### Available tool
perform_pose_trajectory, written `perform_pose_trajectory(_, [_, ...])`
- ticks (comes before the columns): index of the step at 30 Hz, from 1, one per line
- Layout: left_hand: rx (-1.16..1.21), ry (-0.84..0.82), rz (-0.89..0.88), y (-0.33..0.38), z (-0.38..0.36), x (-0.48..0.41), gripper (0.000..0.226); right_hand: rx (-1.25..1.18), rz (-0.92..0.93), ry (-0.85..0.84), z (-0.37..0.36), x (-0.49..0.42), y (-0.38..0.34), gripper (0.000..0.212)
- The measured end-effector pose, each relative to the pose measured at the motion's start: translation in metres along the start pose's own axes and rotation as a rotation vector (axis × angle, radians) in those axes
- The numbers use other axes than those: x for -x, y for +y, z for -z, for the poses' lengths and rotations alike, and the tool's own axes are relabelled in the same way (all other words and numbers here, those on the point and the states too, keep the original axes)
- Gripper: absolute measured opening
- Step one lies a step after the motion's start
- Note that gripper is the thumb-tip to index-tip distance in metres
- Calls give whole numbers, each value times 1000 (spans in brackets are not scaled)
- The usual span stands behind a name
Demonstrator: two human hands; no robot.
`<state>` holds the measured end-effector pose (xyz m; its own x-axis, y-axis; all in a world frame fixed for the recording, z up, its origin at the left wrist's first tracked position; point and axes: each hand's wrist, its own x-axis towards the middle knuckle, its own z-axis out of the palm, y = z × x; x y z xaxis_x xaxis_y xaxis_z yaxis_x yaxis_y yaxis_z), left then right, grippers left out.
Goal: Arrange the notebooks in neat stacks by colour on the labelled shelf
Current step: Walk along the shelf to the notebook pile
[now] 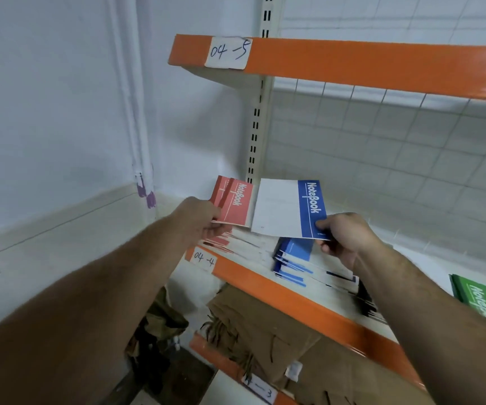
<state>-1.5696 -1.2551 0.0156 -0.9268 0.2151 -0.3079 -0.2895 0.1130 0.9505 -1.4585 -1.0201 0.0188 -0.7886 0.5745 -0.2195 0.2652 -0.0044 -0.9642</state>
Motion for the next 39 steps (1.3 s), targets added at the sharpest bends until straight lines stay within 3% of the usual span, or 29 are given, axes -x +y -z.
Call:
perform_pose_trajectory(5, [-181,-14,-51,16,9,-41,7,-34,-23,110,-21,-8,0,9])
perform_pose_trajectory(10, [-312,-16,-89,23,16,-77,13,-54,-44,205,-35,-9,-2,7])
perform_pose_trajectory(14, [-546,43,-210,29,22,-97,19,-57,-54,249,-42,-7,-3,6])
perform_pose_trajectory(20, [-836,26,-329,27,32,-106,30,-91,-72,280,-51,-3,-3,18])
perform_pose_trajectory(33, [-946,21,-309,19,38,-110,34,-61,-75,285,-50,10,7,25])
perform_pose_trajectory(37, [-1022,217,-466,19,28,-96,56,-50,-68,301,-34,17,9,24])
perform_pose_trajectory(39, [-1028,215,-607,18,13,-82,61,-35,-70,302,-23,19,11,25])
